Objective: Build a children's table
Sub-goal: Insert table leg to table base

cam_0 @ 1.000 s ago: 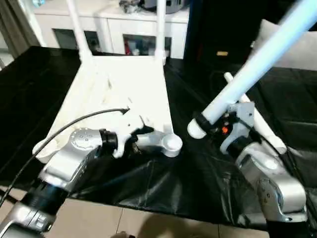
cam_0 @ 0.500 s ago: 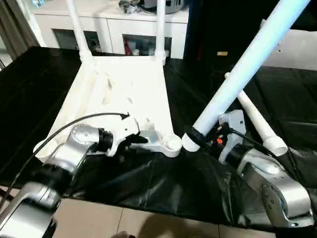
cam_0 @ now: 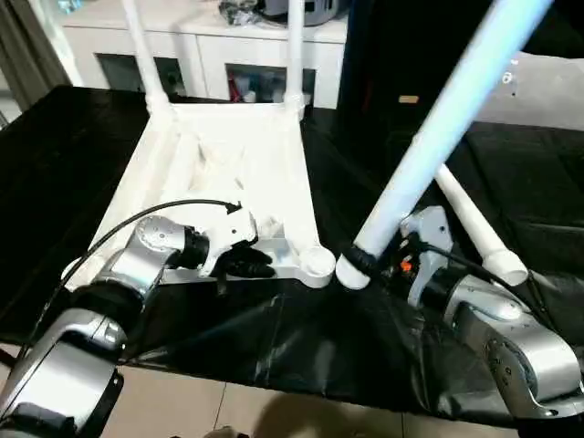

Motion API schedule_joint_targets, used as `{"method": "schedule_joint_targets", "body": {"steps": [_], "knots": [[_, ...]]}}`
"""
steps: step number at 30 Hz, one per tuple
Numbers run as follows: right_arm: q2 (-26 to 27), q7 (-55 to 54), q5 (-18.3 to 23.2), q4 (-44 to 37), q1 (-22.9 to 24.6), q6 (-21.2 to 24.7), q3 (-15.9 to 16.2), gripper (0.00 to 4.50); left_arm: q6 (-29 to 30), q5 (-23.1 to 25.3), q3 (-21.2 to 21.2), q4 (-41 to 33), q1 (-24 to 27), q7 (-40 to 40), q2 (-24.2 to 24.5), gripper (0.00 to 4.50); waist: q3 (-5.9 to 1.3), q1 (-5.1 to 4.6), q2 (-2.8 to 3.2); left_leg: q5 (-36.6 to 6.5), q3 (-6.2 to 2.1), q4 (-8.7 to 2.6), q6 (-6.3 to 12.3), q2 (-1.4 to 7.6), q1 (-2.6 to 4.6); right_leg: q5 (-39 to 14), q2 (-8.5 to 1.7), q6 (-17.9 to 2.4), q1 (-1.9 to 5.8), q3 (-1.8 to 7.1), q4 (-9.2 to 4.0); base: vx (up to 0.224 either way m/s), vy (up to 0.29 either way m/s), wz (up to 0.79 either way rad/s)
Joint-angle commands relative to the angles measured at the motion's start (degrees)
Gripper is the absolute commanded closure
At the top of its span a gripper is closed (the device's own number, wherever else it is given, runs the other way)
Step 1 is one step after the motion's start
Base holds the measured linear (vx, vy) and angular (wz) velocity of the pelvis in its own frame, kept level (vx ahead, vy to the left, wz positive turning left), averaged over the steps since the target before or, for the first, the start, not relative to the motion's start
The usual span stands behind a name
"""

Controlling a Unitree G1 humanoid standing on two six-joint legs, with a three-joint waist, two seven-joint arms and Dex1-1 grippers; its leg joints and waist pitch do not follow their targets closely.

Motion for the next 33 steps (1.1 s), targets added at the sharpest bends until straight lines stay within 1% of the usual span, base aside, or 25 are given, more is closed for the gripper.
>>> {"method": "schedule_joint_targets", "body": {"steps": [1, 2, 6, 8, 9, 10, 11, 12, 13, 14, 15, 16, 17, 18, 19, 21, 22, 23, 25, 27, 29, 30, 31, 32, 33], "knots": [[0.5, -0.5, 0.2, -0.1, -1.6, 1.8, -0.3, 2.59, -0.9, 0.9, 0.1, 1.4, -1.2, 0.2, -0.1, 4.10, -4.16, 0.20, -0.64, -11.9, -1.02, -4.14, -0.22, 2.85, 1.20, -13.9, -4.98, -11.9, 2.32, 2.87, -5.12, 0.000, 0.000, 0.00], [1.0, -0.9, 0.7, 0.3, -2.3, 3.2, -0.5, 2.59, -1.3, 0.6, 0.5, 1.4, -1.2, -0.1, -0.3, 4.19, -4.15, 0.21, -0.57, -12.0, -1.03, -4.15, -0.25, 2.84, 1.26, -14.4, -4.96, -12.0, 2.22, 2.84, -5.11, 0.000, 0.000, 0.00], [1.6, -1.0, 0.5, 2.3, -4.5, 3.2, 0.2, 2.59, -2.2, 0.5, 1.2, 0.8, -0.7, -0.7, -0.9, 4.41, -4.27, 0.17, -0.60, -11.5, -1.04, -4.13, -0.44, 2.92, 1.24, -13.7, -5.00, -12.2, 2.17, 2.83, -4.99, 0.000, 0.000, 0.00], [1.8, -0.4, -0.4, 4.4, -6.8, 2.3, 1.3, 2.59, -2.2, 0.0, 1.4, -1.2, 0.4, -1.5, -1.4, 4.49, -4.46, 0.10, -0.61, -9.7, -1.00, -4.06, -0.26, 2.97, 1.06, -10.1, -4.96, -13.2, 2.40, 2.80, -4.47, 0.000, 0.000, 0.00], [1.9, -0.2, -0.9, 5.5, -8.1, 2.1, 1.9, 2.59, -2.3, -0.1, 1.1, -2.9, 1.3, -1.9, -1.5, 4.49, -4.49, 0.16, -0.61, -9.3, -0.94, -4.03, -0.08, 2.97, 1.09, -9.2, -4.94, -13.4, 2.38, 2.80, -4.46, 0.000, 0.000, 0.00], [2.1, -0.1, -1.3, 6.4, -9.3, 2.0, 2.5, 2.59, -2.7, -0.2, 1.0, -4.4, 2.2, -2.3, -1.6, 4.50, -4.66, 0.12, -0.66, -7.8, -0.91, -3.92, 0.40, 2.98, 0.89, -6.4, -4.96, -13.9, 2.62, 2.81, -4.11, 0.000, 0.000, 0.00], [2.4, 0.0, -1.6, 7.4, -10.4, 2.2, 2.8, 2.59, -2.6, -0.4, 0.9, -6.1, 3.2, -2.4, -1.8, 4.50, -4.77, 0.06, -0.74, -6.7, -0.85, -3.81, 0.98, 2.99, 0.84, -3.9, -4.98, -14.5, 2.64, 2.78, -3.82, 0.000, 0.000, 0.00], [2.6, 0.2, -1.7, 8.0, -11.2, 2.9, 3.2, 2.59, -2.3, -0.7, 0.9, -7.7, 4.0, -2.4, -2.0, 4.50, -4.78, 0.02, -0.80, -6.1, -0.80, -3.76, 1.28, 2.95, 0.82, -3.2, -4.89, -14.7, 2.62, 2.74, -3.75, 0.000, 0.000, 0.00], [2.5, 0.6, -1.9, 8.5, -11.8, 3.4, 3.7, 2.59, -2.1, -0.9, 0.8, -9.1, 4.8, -2.4, -2.2, 4.50, -4.86, 0.16, -0.91, -5.5, -0.72, -3.65, 1.87, 2.99, 0.91, -2.2, -5.01, -15.0, 2.68, 2.75, -3.61, 0.000, 0.000, 0.00], [2.5, 1.1, -2.0, 8.8, -12.2, 3.9, 4.3, 2.59, -1.7, -1.1, 0.7, -10.7, 5.7, -2.3, -2.2, 4.50, -4.76, 0.27, -0.89, -5.2, -0.61, -3.63, 2.28, 2.93, 0.87, -2.5, -4.93, -14.7, 2.65, 2.77, -3.80, 0.000, 0.000, 0.00], [2.4, 1.5, -2.0, 9.1, -12.5, 4.6, 4.8, 2.59, -1.3, -1.2, 0.6, -12.0, 6.4, -2.2, -2.2, 4.50, -4.84, 0.46, -0.73, -5.3, -0.63, -3.59, 2.23, 3.07, 1.09, -2.5, -4.97, -14.7, 2.56, 2.77, -3.71, 0.000, 0.000, 0.00], [2.1, 1.9, -2.1, 9.3, -12.7, 5.0, 5.4, 2.59, -1.0, -1.2, 0.4, -13.3, 7.2, -2.1, -2.2, 4.50, -4.72, 0.49, -1.20, -5.5, -0.60, -3.74, 2.35, 3.18, 1.08, -3.0, -4.86, -14.6, 2.57, 2.72, -3.72, 0.000, 0.000, 0.00], [1.7, 2.7, -2.1, 9.5, -12.7, 5.4, 6.3, 2.59, -0.7, -1.1, 0.4, -15.0, 8.4, -2.0, -2.2, 4.50, -4.70, 0.67, -1.13, -5.5, -0.63, -3.80, 2.22, 3.27, 1.10, -3.5, -4.92, -14.4, 2.57, 2.71, -3.68, 0.000, 0.000, 0.00], [1.6, 2.9, -2.0, 9.8, -12.8, 5.3, 6.4, 2.59, -0.5, -1.0, 0.5, -15.4, 8.6, -2.0, -2.2, 4.50, -4.68, 0.71, -1.01, -5.7, -0.62, -3.78, 2.14, 3.29, 1.15, -3.8, -4.93, -14.3, 2.49, 2.72, -3.67, 0.000, 0.000, 0.00], [1.5, 3.0, -2.0, 9.8, -12.8, 5.5, 6.5, 2.59, -0.4, -1.0, 0.5, -15.6, 8.7, -2.0, -2.2, 4.50, -4.55, 0.79, -1.22, -6.4, -0.58, -3.84, 1.85, 3.24, 1.13, -5.3, -4.91, -13.9, 2.42, 2.72, -3.82, 0.000, 0.000, 0.00], [1.0, 3.4, -2.0, 9.9, -12.7, 6.0, 7.0, 2.59, 0.1, -1.0, 0.7, -16.6, 9.4, -1.9, -2.1, 4.50, -4.32, 0.85, -1.18, -8.1, -0.59, -4.04, 0.87, 3.25, 1.32, -8.3, -4.90, -13.0, 2.22, 2.78, -4.19, 0.000, 0.000, 0.00], [0.8, 3.6, -2.3, 10.1, -12.6, 6.1, 7.2, 2.59, 0.4, -0.8, 0.8, -17.1, 9.7, -1.7, -2.0, 4.50, -4.34, 0.85, -1.48, -8.7, -0.65, -4.10, 0.37, 3.29, 1.35, -9.4, -4.92, -12.6, 2.31, 2.79, -4.14, 0.000, 0.000, 0.00], [0.6, 3.9, -2.3, 10.1, -12.5, 6.5, 7.4, 2.59, 0.5, -0.6, 1.0, -17.4, 9.9, -1.6, -2.0, 4.50, -4.28, 0.87, -1.39, -9.3, -0.62, -4.12, 0.03, 3.24, 1.37, -10.5, -4.98, -12.2, 2.21, 2.86, -4.31, 0.000, 0.000, 0.00], [0.4, 4.2, -2.5, 10.2, -12.3, 6.5, 7.6, 2.59, 0.7, -0.5, 1.2, -17.6, 10.1, -1.4, -1.9, 4.50, -4.29, 0.85, -1.42, -9.5, -0.64, -4.13, -0.26, 3.18, 1.36, -11.2, -4.93, -11.7, 2.17, 2.89, -4.41, 0.000, 0.000, 0.00], [-0.6, 4.6, -3.7, 10.3, -12.1, 6.6, 8.4, 2.59, 2.0, -0.2, 1.8, -19.2, 10.7, -1.2, -1.6, 4.50, -4.34, 0.84, -1.52, -9.4, -0.64, -4.11, -0.43, 3.15, 1.30, -11.1, -4.94, -11.5, 2.23, 2.93, -4.38, 0.000, 0.000, 0.00], [-0.9, 4.6, -3.0, 9.7, -11.9, 7.4, 7.8, 2.59, 2.0, 0.2, 1.9, -19.0, 10.7, -1.1, -1.3, 4.50, -4.45, 0.87, -1.45, -8.6, -0.64, -4.06, -0.18, 3.12, 1.28, -9.9, -4.88, -11.5, 2.23, 2.93, -4.31, 0.000, 0.000, 0.00], [-1.0, 4.7, -2.9, 9.5, -11.9, 7.5, 7.6, 2.59, 2.0, 0.3, 1.9, -19.0, 10.7, -1.1, -1.3, 4.50, -4.47, 0.94, -1.04, -8.4, -0.70, -4.05, -0.18, 3.11, 1.29, -9.4, -4.87, -11.6, 2.22, 2.93, -4.25, 0.000, 0.000, 0.00], [-1.2, 5.0, -2.1, 8.7, -11.6, 8.1, 7.1, 2.59, 1.8, 0.6, 1.8, -18.8, 10.6, -1.0, -1.1, 4.50, -4.52, 0.84, -0.98, -8.5, -0.71, -4.07, -0.20, 3.10, 1.31, -8.3, -4.72, -11.7, 2.23, 2.89, -4.24, 0.000, 0.000, 0.00], [-1.4, 5.2, -1.5, 8.1, -11.4, 8.6, 6.7, 2.59, 1.8, 0.7, 1.8, -18.6, 10.6, -1.1, -1.1, 4.50, -4.54, 0.83, -1.16, -8.5, -0.73, -4.08, -0.16, 3.11, 1.27, -7.5, -4.72, -12.0, 2.35, 2.90, -4.17, 0.000, 0.000, 0.00], [-1.7, 5.5, -1.1, 7.3, -11.1, 8.9, 6.4, 2.59, 1.8, 0.7, 1.8, -18.5, 10.5, -1.0, -1.1, 4.50, -4.59, 0.86, -1.17, -8.5, -0.73, -4.07, -0.16, 3.10, 1.30, -7.3, -4.73, -12.1, 2.33, 2.86, -4.12, 0.000, 0.000, 0.00]]}}
